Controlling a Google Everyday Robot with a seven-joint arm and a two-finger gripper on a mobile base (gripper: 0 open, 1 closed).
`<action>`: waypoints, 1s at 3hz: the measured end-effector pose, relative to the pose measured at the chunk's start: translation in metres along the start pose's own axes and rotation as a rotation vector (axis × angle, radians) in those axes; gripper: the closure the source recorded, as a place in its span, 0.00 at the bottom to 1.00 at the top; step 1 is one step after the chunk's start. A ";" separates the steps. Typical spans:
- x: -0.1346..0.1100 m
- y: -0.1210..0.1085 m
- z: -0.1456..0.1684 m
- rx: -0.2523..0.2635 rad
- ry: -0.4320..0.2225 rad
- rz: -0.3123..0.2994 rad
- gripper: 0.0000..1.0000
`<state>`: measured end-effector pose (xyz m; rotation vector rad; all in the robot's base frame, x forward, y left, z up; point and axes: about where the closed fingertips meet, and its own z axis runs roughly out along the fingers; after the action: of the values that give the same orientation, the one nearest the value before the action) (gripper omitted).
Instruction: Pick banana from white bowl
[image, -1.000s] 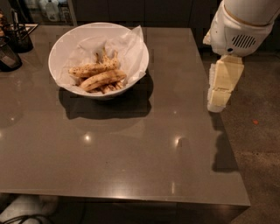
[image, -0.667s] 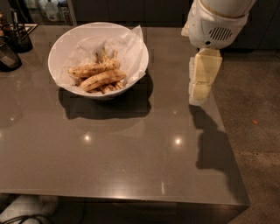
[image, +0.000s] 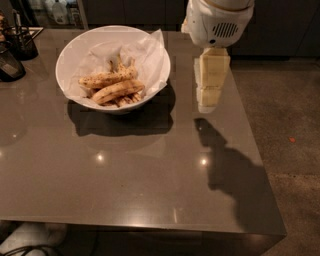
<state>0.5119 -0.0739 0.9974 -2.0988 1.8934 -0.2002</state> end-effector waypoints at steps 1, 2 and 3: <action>-0.009 -0.003 0.000 0.010 -0.028 -0.024 0.00; -0.051 -0.016 0.006 -0.006 -0.101 -0.131 0.00; -0.089 -0.025 0.021 -0.043 -0.130 -0.233 0.00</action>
Offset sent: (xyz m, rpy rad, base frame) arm 0.0215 0.1088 0.0047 0.0869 0.0344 0.3238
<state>0.5314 0.0185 0.9939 -2.2990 1.5930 -0.0727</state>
